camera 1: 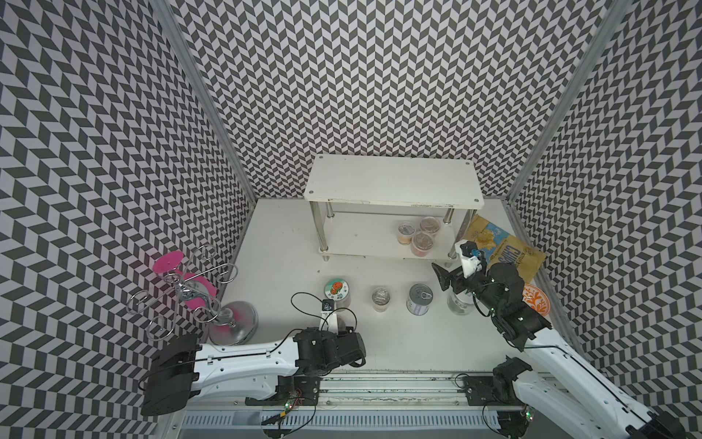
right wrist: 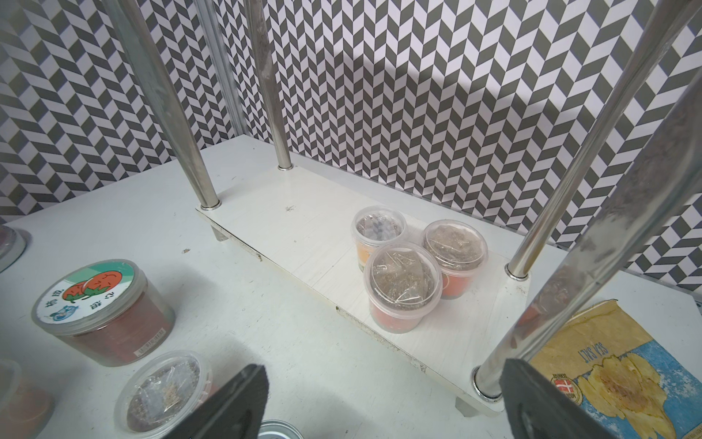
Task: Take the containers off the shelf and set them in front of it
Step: Place the container at the center of the board.
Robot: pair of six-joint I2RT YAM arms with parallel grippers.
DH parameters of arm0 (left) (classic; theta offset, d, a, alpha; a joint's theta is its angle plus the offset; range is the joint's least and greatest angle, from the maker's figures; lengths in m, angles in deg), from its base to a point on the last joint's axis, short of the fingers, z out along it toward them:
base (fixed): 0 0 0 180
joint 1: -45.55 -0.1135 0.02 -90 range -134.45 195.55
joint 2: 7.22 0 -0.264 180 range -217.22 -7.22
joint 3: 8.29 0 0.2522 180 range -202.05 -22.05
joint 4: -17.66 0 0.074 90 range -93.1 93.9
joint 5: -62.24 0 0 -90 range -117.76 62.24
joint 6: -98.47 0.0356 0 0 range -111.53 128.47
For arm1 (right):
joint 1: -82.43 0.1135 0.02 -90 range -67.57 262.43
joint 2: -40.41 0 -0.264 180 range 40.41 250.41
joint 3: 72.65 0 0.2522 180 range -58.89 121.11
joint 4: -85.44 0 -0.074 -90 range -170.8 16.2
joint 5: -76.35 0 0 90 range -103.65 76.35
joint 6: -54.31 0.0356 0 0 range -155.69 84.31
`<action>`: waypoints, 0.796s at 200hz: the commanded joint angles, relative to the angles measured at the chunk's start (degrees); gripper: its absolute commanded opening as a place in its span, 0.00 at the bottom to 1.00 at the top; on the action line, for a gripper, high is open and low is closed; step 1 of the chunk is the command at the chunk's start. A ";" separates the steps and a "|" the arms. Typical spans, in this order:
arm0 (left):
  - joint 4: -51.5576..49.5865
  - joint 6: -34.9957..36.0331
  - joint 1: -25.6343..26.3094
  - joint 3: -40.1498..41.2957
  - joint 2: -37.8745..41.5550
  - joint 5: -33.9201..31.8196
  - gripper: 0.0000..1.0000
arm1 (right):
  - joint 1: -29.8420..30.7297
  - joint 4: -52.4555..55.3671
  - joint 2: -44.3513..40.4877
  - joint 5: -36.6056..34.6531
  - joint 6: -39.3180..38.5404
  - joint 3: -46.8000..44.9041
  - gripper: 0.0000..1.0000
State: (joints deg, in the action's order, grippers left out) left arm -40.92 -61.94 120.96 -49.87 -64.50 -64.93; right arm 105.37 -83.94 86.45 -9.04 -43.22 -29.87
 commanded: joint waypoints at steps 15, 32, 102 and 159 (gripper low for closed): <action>0.16 1.29 0.41 -0.65 -0.38 1.90 0.94 | -0.44 -2.82 -1.06 0.32 0.06 -0.29 1.00; -1.15 1.51 0.51 -1.61 -0.30 1.31 0.99 | -0.53 -2.89 -1.02 0.39 0.06 -0.20 1.00; -9.04 0.63 0.50 -8.22 1.04 -1.96 1.00 | -0.66 -2.89 -0.93 0.15 -0.28 0.63 1.00; -10.67 11.41 -0.01 -18.91 4.89 -6.04 1.00 | -0.70 -1.58 -2.65 2.63 -0.04 1.04 1.00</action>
State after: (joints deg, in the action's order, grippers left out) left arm -51.50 -58.47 121.18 -63.53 -61.20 -67.24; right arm 105.04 -83.83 85.70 -8.54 -43.48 -29.85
